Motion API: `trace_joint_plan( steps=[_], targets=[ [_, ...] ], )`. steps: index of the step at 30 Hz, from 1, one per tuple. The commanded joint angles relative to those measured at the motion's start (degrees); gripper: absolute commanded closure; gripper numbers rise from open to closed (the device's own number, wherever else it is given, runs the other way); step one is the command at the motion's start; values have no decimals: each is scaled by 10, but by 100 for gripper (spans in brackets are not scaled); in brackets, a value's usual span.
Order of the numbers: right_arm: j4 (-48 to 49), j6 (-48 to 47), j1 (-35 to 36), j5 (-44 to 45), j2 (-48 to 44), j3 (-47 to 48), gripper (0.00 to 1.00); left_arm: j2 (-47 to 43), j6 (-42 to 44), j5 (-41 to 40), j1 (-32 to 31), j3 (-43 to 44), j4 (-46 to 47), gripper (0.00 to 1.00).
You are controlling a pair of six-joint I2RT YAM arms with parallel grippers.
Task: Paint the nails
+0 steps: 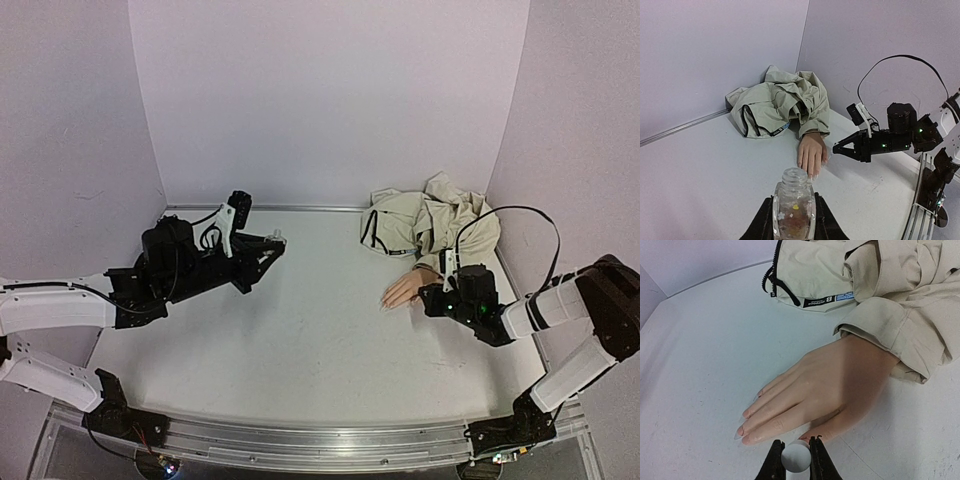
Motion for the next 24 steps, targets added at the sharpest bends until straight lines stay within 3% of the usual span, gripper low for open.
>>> trace_joint_plan(
  steps=[1,24],
  targets=[
    [1,-4,3,26,8,29,100,1,1,-4,3,17,26,100],
    [32,-1,3,-5,39,29,100,3,5,-5,3,18,25,100]
  ],
)
